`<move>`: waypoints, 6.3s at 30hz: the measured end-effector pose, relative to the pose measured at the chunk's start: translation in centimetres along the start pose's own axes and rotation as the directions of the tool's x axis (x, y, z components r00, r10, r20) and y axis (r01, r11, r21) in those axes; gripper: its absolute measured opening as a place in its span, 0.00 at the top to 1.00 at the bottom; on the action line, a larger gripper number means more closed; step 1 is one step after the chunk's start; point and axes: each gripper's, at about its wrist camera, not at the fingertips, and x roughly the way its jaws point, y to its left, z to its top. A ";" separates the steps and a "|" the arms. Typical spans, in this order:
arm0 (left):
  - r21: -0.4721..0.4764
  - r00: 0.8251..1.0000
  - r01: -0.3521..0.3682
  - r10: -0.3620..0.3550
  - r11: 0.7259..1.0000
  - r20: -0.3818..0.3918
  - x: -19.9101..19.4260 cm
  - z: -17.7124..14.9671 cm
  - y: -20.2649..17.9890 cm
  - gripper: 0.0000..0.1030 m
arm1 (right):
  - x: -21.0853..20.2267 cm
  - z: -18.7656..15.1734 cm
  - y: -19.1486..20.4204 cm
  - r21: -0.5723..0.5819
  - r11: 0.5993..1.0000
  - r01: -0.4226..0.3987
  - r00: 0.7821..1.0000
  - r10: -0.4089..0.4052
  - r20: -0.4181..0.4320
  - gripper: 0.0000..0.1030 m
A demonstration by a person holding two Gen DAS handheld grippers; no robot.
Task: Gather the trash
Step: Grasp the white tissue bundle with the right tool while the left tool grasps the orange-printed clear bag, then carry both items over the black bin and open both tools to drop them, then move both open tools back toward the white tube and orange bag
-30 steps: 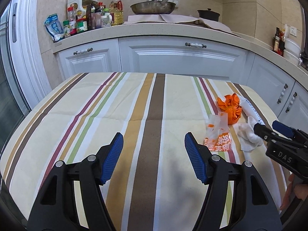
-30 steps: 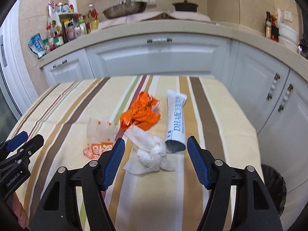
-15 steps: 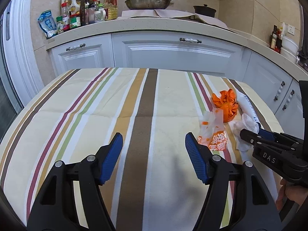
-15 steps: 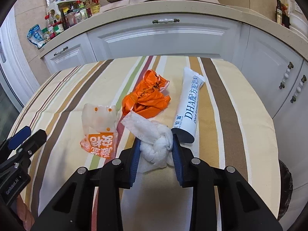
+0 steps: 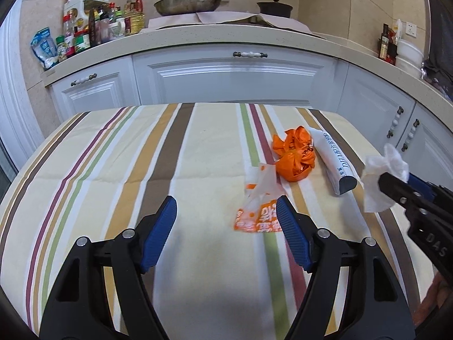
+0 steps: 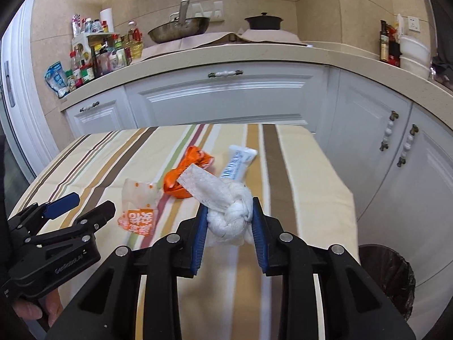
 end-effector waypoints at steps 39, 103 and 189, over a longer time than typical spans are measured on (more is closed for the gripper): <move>0.051 1.000 0.014 -0.013 0.999 -0.012 -0.5 0.3 -2.3 0.89 | -2.8 -1.4 -4.5 0.062 0.997 0.045 0.997 -0.048 0.061 0.70; 0.425 0.928 0.339 -0.373 0.839 -0.004 -6.3 -4.2 -31.4 0.89 | -13.3 -10.0 -22.4 0.290 0.887 0.360 0.921 -0.387 0.039 0.70; -0.021 0.991 -0.103 0.105 0.994 0.085 -3.8 0.8 6.3 0.25 | 0.2 1.0 0.9 0.026 0.997 0.067 0.996 -0.068 0.055 0.35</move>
